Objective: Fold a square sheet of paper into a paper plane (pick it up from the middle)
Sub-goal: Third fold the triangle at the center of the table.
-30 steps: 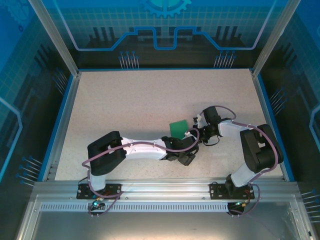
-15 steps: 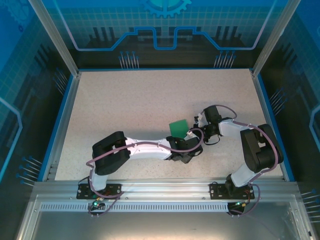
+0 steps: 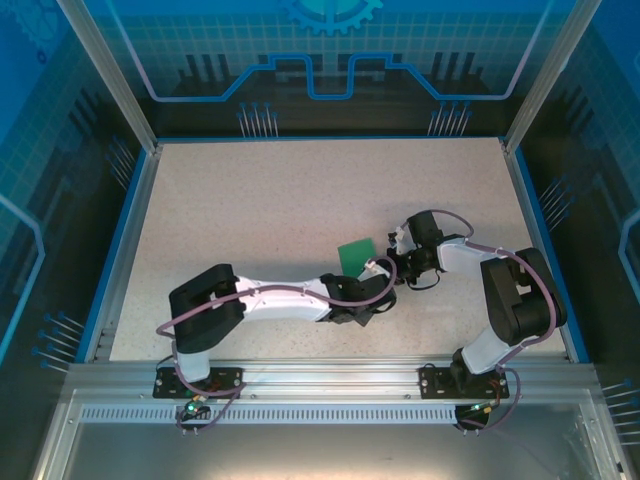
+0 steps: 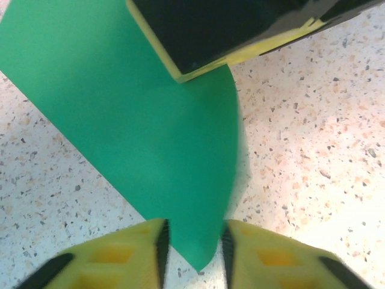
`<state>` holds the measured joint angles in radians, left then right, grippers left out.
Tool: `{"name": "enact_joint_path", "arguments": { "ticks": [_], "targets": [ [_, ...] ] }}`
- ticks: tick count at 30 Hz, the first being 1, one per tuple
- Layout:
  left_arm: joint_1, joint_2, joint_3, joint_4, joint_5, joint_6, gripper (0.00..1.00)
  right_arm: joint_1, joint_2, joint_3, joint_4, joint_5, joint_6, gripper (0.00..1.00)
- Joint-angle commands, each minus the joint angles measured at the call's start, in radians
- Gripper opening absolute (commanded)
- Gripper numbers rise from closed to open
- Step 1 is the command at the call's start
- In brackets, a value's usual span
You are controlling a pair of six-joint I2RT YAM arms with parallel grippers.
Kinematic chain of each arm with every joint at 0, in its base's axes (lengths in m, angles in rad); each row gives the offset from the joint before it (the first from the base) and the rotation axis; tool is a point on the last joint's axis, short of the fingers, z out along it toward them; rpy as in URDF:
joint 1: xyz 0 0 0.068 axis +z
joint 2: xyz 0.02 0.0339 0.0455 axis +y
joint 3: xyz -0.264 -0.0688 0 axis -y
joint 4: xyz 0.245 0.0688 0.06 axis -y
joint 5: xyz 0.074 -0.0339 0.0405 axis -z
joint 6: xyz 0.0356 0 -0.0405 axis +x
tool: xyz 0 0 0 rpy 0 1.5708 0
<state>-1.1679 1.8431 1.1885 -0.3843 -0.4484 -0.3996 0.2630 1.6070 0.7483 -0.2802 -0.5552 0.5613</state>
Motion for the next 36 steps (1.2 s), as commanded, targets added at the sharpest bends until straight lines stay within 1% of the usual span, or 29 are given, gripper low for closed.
{"name": "enact_joint_path", "arguments": {
  "ticks": [1,2,7,9,13,14,20,24,26,28,31,34,35,36],
  "targets": [
    [-0.001,-0.059,-0.036,0.049,-0.001,-0.005,0.14,-0.003,0.001,0.024,-0.027,-0.02,-0.002,0.13],
    [0.0,-0.061,-0.038,0.047,-0.009,-0.005,0.12,-0.002,0.001,0.022,-0.026,-0.019,-0.001,0.13],
    [0.001,-0.053,-0.026,0.038,-0.012,-0.002,0.12,-0.004,-0.002,0.02,-0.022,-0.025,-0.001,0.14],
    [0.002,-0.06,-0.035,0.051,-0.001,-0.004,0.21,-0.003,-0.003,0.019,-0.023,-0.023,-0.001,0.13],
    [-0.01,-0.086,-0.064,0.11,0.035,0.002,0.3,-0.004,0.002,0.022,-0.019,-0.027,0.0,0.13],
    [-0.017,-0.088,-0.066,0.123,0.044,0.009,0.35,-0.004,0.002,0.023,-0.02,-0.025,-0.001,0.13],
    [-0.033,-0.086,-0.066,0.112,0.032,0.008,0.46,-0.005,0.008,0.02,-0.017,-0.022,-0.005,0.13],
    [-0.04,-0.085,-0.055,0.097,0.004,0.009,0.48,-0.005,0.013,0.02,-0.013,-0.02,-0.004,0.13],
    [-0.044,-0.092,-0.05,0.109,0.029,0.002,0.49,-0.005,0.018,0.02,-0.009,-0.018,-0.001,0.13],
    [-0.05,-0.094,-0.051,0.112,0.026,0.003,0.5,-0.006,0.027,0.026,-0.011,-0.021,-0.003,0.13],
    [-0.054,-0.102,-0.054,0.128,0.075,0.013,0.51,-0.007,0.028,0.027,-0.006,-0.021,-0.001,0.13],
    [-0.056,-0.133,-0.059,0.125,0.082,0.026,0.52,-0.007,0.028,0.032,-0.012,-0.017,-0.006,0.13],
    [-0.055,-0.137,-0.058,0.132,0.116,0.047,0.54,-0.007,0.028,0.03,-0.009,-0.017,-0.006,0.13],
    [-0.055,-0.134,-0.039,0.114,0.122,0.064,0.56,-0.007,0.03,0.032,-0.01,-0.017,-0.006,0.13]
  ]
}}
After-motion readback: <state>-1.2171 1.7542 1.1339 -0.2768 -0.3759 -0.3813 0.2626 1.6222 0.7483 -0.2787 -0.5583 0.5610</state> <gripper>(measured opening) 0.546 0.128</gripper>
